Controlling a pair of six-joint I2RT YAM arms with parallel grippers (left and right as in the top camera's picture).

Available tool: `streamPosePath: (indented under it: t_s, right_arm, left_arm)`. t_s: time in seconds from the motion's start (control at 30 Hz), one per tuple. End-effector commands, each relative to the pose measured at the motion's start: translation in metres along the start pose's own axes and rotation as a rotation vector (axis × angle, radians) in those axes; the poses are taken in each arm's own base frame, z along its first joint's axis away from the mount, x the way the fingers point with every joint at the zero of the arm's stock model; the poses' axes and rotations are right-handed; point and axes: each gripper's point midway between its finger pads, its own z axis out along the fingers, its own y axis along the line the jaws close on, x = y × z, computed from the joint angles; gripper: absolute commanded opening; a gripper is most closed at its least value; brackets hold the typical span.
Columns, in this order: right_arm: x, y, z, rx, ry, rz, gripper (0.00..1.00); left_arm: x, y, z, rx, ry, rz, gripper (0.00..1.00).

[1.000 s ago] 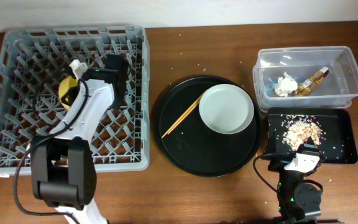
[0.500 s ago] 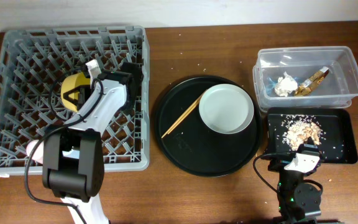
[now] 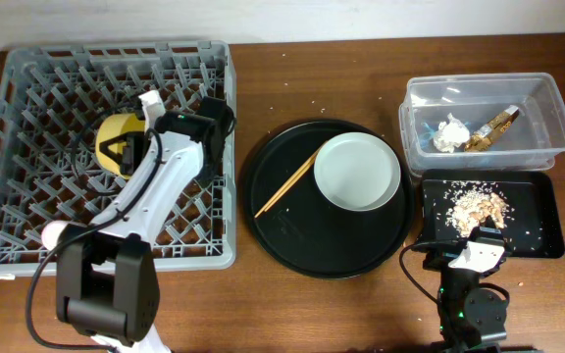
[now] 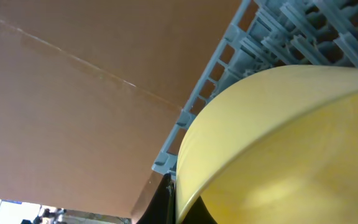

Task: Sort waste into correct bins and load items into the dishwasher rack
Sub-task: 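Release the yellow bowl in the rack and lift the left gripper, then grasp the white plate with the left gripper and stand it in the rack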

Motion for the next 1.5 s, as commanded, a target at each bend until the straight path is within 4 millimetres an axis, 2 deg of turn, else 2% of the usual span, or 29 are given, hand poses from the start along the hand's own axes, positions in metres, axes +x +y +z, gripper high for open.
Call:
streamPosePath:
  t_s: [0.0, 0.07, 0.13, 0.2, 0.33, 0.43, 0.53, 0.57, 0.63, 0.67, 0.7, 0.73, 0.77, 0.83, 0.87, 0.93, 0.97, 1.03, 1.07, 1.13, 1.2, 1.27, 1.33, 1.43, 1.47]
  right_arm:
    - [0.003, -0.001, 0.000, 0.002, 0.001, 0.010, 0.98]
    - [0.003, -0.001, 0.000, 0.001, 0.002, 0.010, 0.99]
    - [0.003, -0.001, 0.000, 0.002, 0.001, 0.010, 0.98]
    - [0.003, -0.001, 0.000, 0.001, 0.002, 0.010, 0.98]
    - [0.003, -0.001, 0.000, 0.002, 0.001, 0.010, 0.98]
    - [0.003, -0.001, 0.000, 0.001, 0.002, 0.010, 0.98]
    - [0.003, -0.001, 0.000, 0.002, 0.001, 0.010, 0.98]
    - [0.003, -0.001, 0.000, 0.001, 0.002, 0.010, 0.98]
    - [0.003, -0.001, 0.000, 0.002, 0.001, 0.010, 0.98]
    - [0.003, -0.001, 0.000, 0.001, 0.002, 0.010, 0.99]
    - [0.003, -0.001, 0.000, 0.002, 0.001, 0.010, 0.99]
    - [0.003, -0.001, 0.000, 0.002, 0.001, 0.010, 0.98]
    - [0.003, -0.001, 0.000, 0.002, 0.001, 0.010, 0.99]
    - [0.003, -0.001, 0.000, 0.002, 0.001, 0.010, 0.98]
    - [0.003, -0.001, 0.000, 0.001, 0.002, 0.010, 0.98]
    - [0.003, -0.001, 0.000, 0.002, 0.001, 0.010, 0.98]
    - [0.003, -0.001, 0.000, 0.001, 0.002, 0.010, 0.99]
    - [0.003, -0.001, 0.000, 0.002, 0.001, 0.010, 0.99]
    - [0.003, -0.001, 0.000, 0.001, 0.002, 0.010, 0.98]
    - [0.003, -0.001, 0.000, 0.002, 0.001, 0.010, 0.98]
    - [0.003, -0.001, 0.000, 0.002, 0.001, 0.010, 0.98]
    - [0.003, -0.001, 0.000, 0.002, 0.001, 0.010, 0.99]
    - [0.003, -0.001, 0.000, 0.002, 0.002, 0.010, 0.98]
    - [0.003, -0.001, 0.000, 0.002, 0.002, 0.010, 0.98]
    - [0.003, -0.001, 0.000, 0.001, 0.002, 0.010, 0.98]
  left_arm:
    - [0.003, 0.024, 0.037, -0.089, 0.060, -0.104, 0.00]
    - [0.012, 0.024, 0.059, -0.083, 0.128, -0.172, 0.00]
    - [0.018, 0.010, 0.065, -0.026, 0.174, -0.205, 0.00]
    - [0.019, 0.003, 0.067, -0.029, 0.176, -0.201, 0.00]
    - [0.031, -0.025, 0.079, -0.100, 0.169, -0.031, 0.00]
    - [0.034, -0.031, 0.079, -0.102, 0.169, 0.001, 0.00]
    - [0.038, -0.048, 0.062, -0.018, 0.183, 0.028, 0.00]
    - [0.039, -0.054, 0.055, 0.014, 0.184, 0.041, 0.05]
    - [0.048, -0.065, 0.043, 0.083, 0.224, 0.085, 0.66]
    - [0.056, -0.071, 0.039, 0.128, 0.263, 0.097, 0.81]
    - [0.068, -0.079, 0.033, 0.207, 0.335, 0.107, 0.87]
    - [0.079, -0.083, 0.020, 0.306, 0.432, 0.121, 0.87]
    - [0.082, -0.082, 0.009, 0.375, 0.490, 0.117, 0.87]
    - [0.074, -0.076, -0.015, 0.518, 0.578, 0.067, 0.87]
    - [0.064, -0.079, -0.036, 0.670, 0.606, 0.047, 0.87]
    - [0.031, -0.107, -0.103, 1.149, 0.623, -0.003, 0.87]
    - [0.020, -0.117, -0.122, 1.284, 0.604, -0.010, 0.87]
    - [-0.005, -0.139, -0.168, 1.532, 0.478, 0.022, 0.78]
    - [-0.013, -0.150, -0.191, 1.586, 0.375, 0.069, 0.70]
    - [-0.022, -0.172, -0.225, 1.629, 0.185, 0.174, 0.67]
    - [-0.017, -0.204, -0.252, 1.627, 0.123, 0.222, 0.67]
    - [0.011, -0.249, -0.283, 1.659, 0.240, 0.210, 0.65]
    - [0.048, -0.281, -0.306, 1.686, 0.453, 0.192, 0.50]
    - [0.073, -0.298, -0.318, 1.670, 0.566, 0.189, 0.45]
    - [0.078, -0.301, -0.320, 1.666, 0.575, 0.195, 0.40]
